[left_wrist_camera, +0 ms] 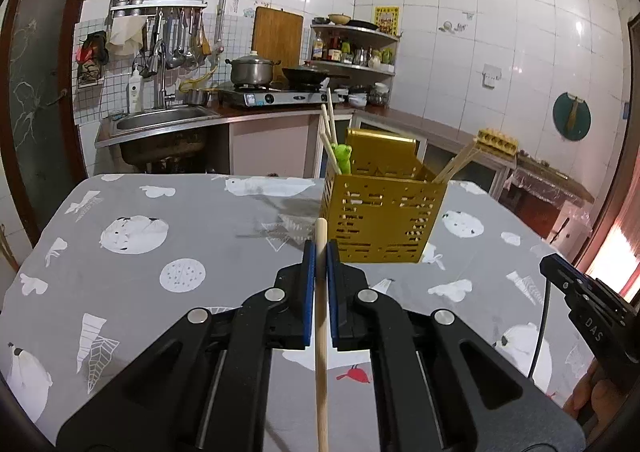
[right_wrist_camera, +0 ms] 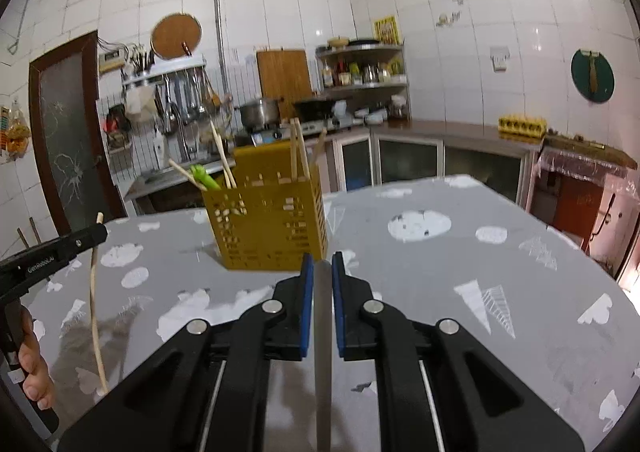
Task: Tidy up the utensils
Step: 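Lift both chopsticks and carry them up over the yellow holder, then open both tools to drop the chopsticks into the yellow holder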
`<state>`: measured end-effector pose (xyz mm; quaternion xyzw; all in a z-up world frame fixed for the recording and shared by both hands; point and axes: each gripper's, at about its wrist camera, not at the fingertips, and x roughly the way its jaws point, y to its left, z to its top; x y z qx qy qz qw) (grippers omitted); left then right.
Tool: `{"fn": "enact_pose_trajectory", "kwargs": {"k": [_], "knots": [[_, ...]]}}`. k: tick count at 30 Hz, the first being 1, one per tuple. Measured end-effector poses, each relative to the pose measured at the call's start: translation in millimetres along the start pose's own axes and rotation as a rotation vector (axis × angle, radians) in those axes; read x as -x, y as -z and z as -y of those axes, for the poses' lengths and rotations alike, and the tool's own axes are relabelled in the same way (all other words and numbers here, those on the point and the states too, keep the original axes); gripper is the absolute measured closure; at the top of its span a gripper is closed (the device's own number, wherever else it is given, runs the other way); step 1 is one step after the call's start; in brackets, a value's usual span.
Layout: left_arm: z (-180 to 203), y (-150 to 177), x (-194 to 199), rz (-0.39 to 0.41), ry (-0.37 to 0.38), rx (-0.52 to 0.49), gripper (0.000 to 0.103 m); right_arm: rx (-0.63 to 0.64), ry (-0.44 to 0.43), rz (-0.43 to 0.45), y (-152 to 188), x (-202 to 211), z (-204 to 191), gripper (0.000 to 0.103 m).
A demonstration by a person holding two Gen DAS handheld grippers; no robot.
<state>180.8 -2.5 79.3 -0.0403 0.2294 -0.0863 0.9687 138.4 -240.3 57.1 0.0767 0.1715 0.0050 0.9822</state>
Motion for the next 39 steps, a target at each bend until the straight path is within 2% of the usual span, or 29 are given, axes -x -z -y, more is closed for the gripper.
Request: {"fn": "enact_pose_trajectory", "kwargs": {"k": [6, 14, 19, 25, 33, 35, 39], "knots": [[3.1, -4.4, 4.1, 0.029, 0.002, -0.007, 0.098, 0.007, -0.011, 0.075, -7.1, 8.4, -3.5, 0.093], [5.3, -13.7, 9.6, 0.064, 0.021, -0.019, 0.098, 0.002, -0.024, 0.114, -16.3, 7.9, -7.5, 0.093], [6.2, -30.7, 15.5, 0.100, 0.043, -0.012, 0.098, -0.004, -0.038, 0.151, -31.5, 6.8, -9.8, 0.093], [11.8, -67.2, 18.0, 0.171, 0.068, -0.011, 0.098, -0.017, -0.064, 0.209, -61.1, 3.4, -14.2, 0.093], [31.6, -150.3, 20.9, 0.378, 0.105, -0.022, 0.098, -0.010, -0.079, 0.322, -125.3, -23.6, -27.9, 0.093], [36.4, -163.0, 17.3, 0.423, 0.121, -0.019, 0.098, -0.014, -0.085, 0.349, -139.8, -33.0, -32.1, 0.093], [44.2, -182.3, -4.6, 0.523, 0.099, -0.046, 0.098, -0.016, -0.081, 0.408, -160.5, -54.7, -39.1, 0.093]]}}
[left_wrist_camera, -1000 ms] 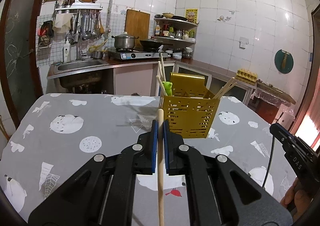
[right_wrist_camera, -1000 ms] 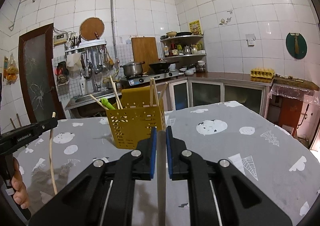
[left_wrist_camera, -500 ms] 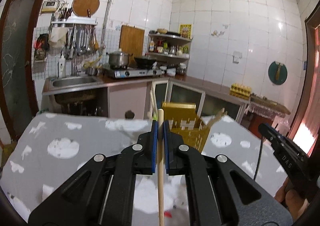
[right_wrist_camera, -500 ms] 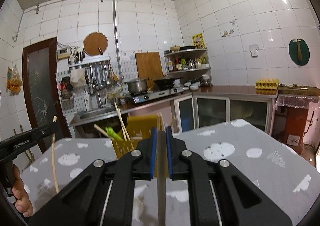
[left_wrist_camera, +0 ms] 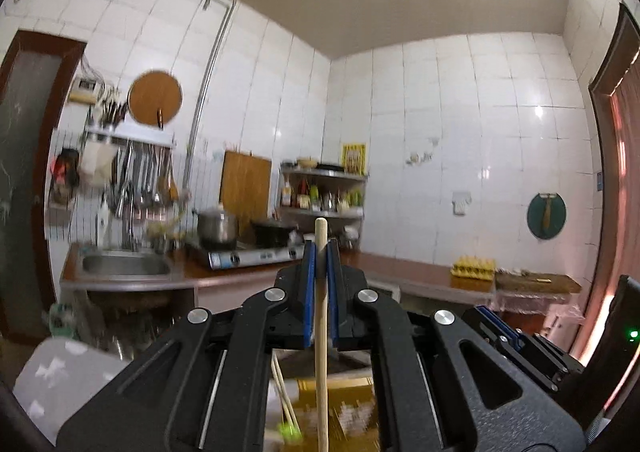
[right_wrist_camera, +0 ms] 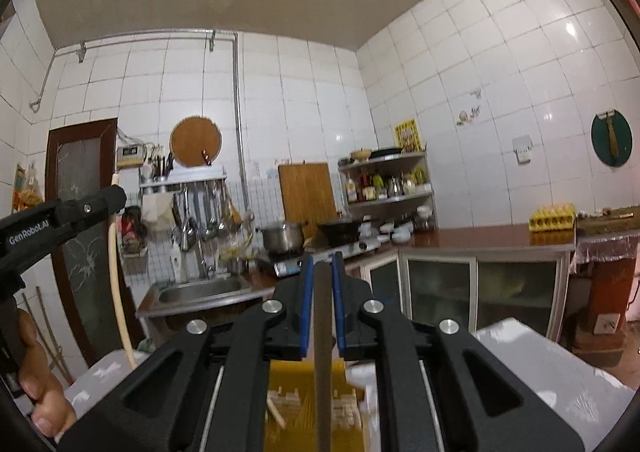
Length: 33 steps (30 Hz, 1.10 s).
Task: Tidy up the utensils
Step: 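Open both tools to drop the chopsticks into the yellow holder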
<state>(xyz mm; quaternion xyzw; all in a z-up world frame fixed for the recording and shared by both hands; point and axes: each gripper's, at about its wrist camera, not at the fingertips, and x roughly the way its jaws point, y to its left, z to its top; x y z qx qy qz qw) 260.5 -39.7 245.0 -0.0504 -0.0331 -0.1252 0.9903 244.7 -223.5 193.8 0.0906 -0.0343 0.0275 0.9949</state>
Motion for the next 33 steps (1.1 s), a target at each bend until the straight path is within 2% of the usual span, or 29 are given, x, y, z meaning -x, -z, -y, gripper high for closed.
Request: {"fn": "enact_pose_trajectory", "kwargs": {"k": [5, 9, 16, 21, 27, 33], "knots": [[-8.0, 15.1, -43.9, 0.005, -0.002, 0.025, 0.098, -0.043, 0.037, 0.053, 5.5, -32.5, 3.8, 0.093], [-11.8, 36.3, -76.1, -0.005, 0.012, 0.044, 0.098, -0.022, 0.040, 0.057, 20.3, -55.6, -1.8, 0.093], [-18.0, 68.4, -100.4, -0.039, 0.001, 0.018, 0.098, 0.023, 0.008, 0.073, 36.1, -71.9, -9.0, 0.093], [-26.1, 73.5, -107.5, -0.056, -0.014, 0.021, 0.098, -0.014, -0.026, 0.126, 19.8, -62.2, -8.5, 0.093], [-26.8, 76.8, -108.7, -0.061, -0.015, 0.018, 0.098, 0.032, 0.004, 0.057, 38.7, -80.5, -4.9, 0.093], [-24.7, 91.0, -116.2, -0.100, -0.016, 0.002, 0.098, 0.062, 0.027, -0.025, 52.2, -92.6, 4.2, 0.093]]}}
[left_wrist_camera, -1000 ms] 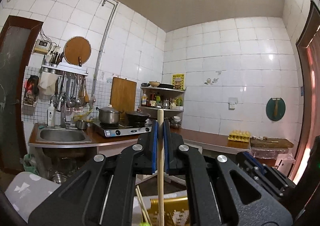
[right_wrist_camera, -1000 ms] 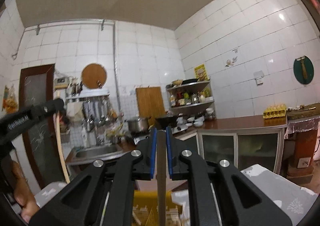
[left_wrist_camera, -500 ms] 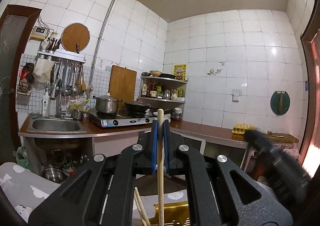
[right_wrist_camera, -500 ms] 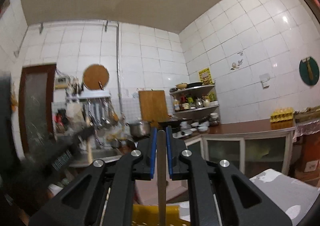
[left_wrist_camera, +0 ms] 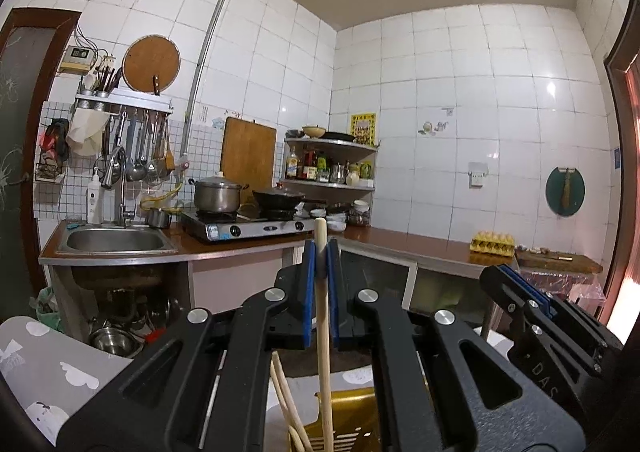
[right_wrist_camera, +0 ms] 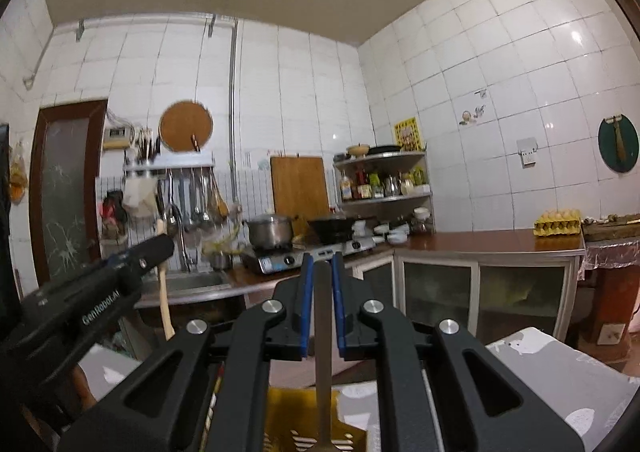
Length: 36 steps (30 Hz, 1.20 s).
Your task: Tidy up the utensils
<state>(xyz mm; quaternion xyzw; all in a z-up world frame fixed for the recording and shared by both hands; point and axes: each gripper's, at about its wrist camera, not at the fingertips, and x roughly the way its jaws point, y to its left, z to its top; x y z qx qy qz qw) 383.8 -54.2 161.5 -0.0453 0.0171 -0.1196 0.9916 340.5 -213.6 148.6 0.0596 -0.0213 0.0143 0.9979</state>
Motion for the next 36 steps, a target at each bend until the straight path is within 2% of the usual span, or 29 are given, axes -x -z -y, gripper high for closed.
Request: {"fn": "enact_pose_trajectory", "kwargs": {"k": [4, 5, 6, 7, 8, 9, 10, 14, 16, 17, 18, 20, 22, 23, 27, 30, 36], "knots": [[-7.1, 7.2, -9.2, -0.053, -0.013, 0.010, 0.098, 0.021, 0.015, -0.081, 5.0, -6.6, 4.1, 0.093], [-8.0, 8.1, -10.3, -0.071, -0.010, 0.011, 0.095, 0.024, 0.031, -0.092, 5.6, -6.0, 5.6, 0.092], [-9.5, 8.2, -12.1, -0.095, 0.000, 0.014, 0.088, 0.024, 0.041, -0.118, 5.5, -6.3, 8.2, 0.091], [-11.4, 7.3, -11.3, -0.109, 0.001, 0.020, 0.083, 0.021, 0.042, -0.129, 5.9, -6.0, 9.4, 0.087], [-12.9, 6.1, -9.2, -0.114, -0.007, 0.023, 0.069, 0.017, 0.047, -0.149, 5.1, -5.0, 12.2, 0.081], [-14.7, 4.0, -4.3, -0.114, -0.018, 0.022, 0.055, 0.017, 0.058, -0.167, 4.0, -3.1, 14.7, 0.064], [-15.8, 2.9, 1.4, -0.109, -0.030, 0.019, 0.052, 0.017, 0.064, -0.175, 2.8, -2.3, 15.5, 0.052], [-21.2, -7.2, 24.3, -0.133, -0.050, -0.010, 0.049, 0.030, 0.078, -0.205, -7.0, 16.4, 22.2, 0.052], [-25.4, -14.3, 43.1, -0.131, -0.066, -0.021, 0.039, 0.034, 0.086, -0.209, -12.3, 29.1, 24.9, 0.044], [-28.3, -17.8, 54.5, -0.131, -0.068, -0.019, 0.027, 0.037, 0.092, -0.214, -16.0, 38.3, 27.3, 0.040], [-29.9, -20.4, 62.7, -0.130, -0.065, -0.013, 0.021, 0.037, 0.097, -0.218, -18.9, 46.8, 29.2, 0.035], [-34.4, -25.5, 88.1, -0.127, -0.064, -0.003, 0.015, 0.038, 0.095, -0.222, -23.6, 66.6, 32.0, 0.030], [-34.8, -27.8, 112.5, -0.128, -0.072, -0.012, 0.009, 0.040, 0.100, -0.226, -26.8, 82.4, 32.3, 0.018], [-33.8, -28.2, 124.6, -0.126, -0.074, -0.016, 0.005, 0.038, 0.101, -0.226, -27.7, 94.7, 32.9, 0.016], [-31.4, -25.5, 176.2, -0.130, -0.055, -0.022, 0.005, 0.048, 0.094, -0.228, -27.9, 139.5, 28.9, 0.004], [-29.9, -16.8, 204.1, -0.154, -0.048, -0.013, 0.005, 0.050, 0.079, -0.232, -24.2, 170.1, 22.5, 0.004], [-22.7, 21.7, 248.5, -0.230, -0.090, -0.024, 0.005, 0.041, 0.072, -0.248, 2.4, 218.1, 13.3, 0.004]]}}
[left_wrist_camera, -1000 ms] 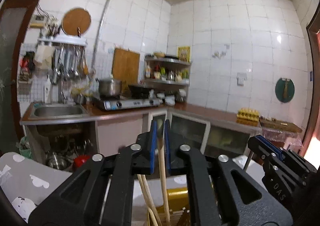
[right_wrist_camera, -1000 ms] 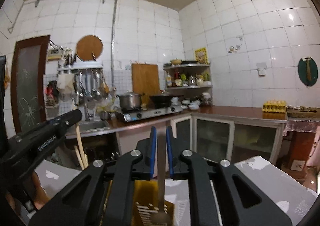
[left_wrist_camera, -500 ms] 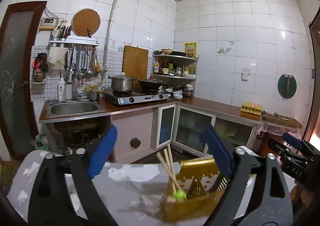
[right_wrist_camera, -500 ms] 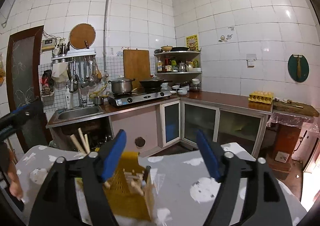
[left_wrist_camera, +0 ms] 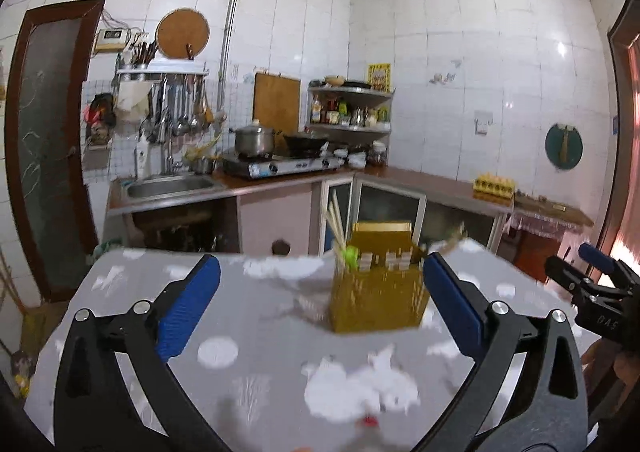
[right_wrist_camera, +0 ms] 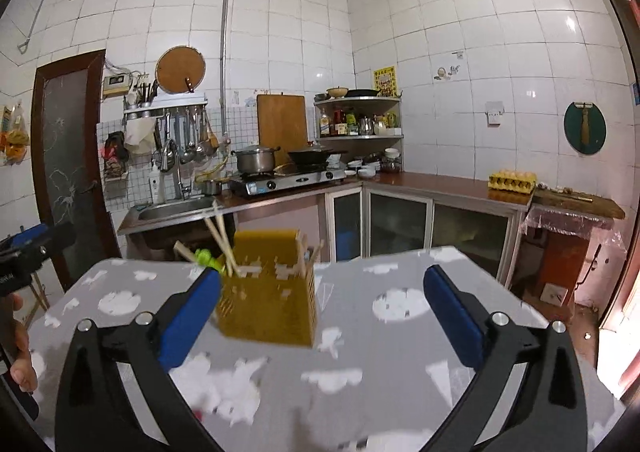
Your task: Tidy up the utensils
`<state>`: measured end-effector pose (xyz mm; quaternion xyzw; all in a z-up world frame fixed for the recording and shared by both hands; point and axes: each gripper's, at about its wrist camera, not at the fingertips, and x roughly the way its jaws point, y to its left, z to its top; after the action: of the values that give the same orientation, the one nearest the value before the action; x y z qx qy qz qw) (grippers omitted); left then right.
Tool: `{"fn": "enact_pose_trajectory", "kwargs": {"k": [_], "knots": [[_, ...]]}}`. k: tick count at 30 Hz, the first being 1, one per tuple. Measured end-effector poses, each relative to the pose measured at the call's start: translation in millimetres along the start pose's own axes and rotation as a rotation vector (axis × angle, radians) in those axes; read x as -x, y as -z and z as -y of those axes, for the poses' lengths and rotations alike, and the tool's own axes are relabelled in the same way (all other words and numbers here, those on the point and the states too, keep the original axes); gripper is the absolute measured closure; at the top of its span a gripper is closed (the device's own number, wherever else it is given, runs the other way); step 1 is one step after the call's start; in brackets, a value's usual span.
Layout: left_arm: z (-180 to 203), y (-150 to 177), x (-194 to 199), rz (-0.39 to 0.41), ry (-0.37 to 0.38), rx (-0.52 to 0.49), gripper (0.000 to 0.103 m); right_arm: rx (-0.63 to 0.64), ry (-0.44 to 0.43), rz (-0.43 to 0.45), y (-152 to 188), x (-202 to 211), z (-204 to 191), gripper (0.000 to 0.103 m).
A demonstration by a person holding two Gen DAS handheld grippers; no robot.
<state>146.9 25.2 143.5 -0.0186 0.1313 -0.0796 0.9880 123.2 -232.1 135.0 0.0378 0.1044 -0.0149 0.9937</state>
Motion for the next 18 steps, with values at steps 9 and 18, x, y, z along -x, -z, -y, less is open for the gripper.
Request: {"fn": "enact_pose_trajectory", "kwargs": {"k": [9, 18], "knots": [[-1.9, 80.0, 15.4, -0.073, -0.052, 0.059, 0.005, 0.003, 0.006, -0.066, 83.3, 18.9, -1.6, 0.004], [12.4, 131.1, 12.1, -0.079, -0.122, -0.029, 0.005, -0.015, 0.012, -0.067, 117.5, 19.5, -0.6, 0.004]]}}
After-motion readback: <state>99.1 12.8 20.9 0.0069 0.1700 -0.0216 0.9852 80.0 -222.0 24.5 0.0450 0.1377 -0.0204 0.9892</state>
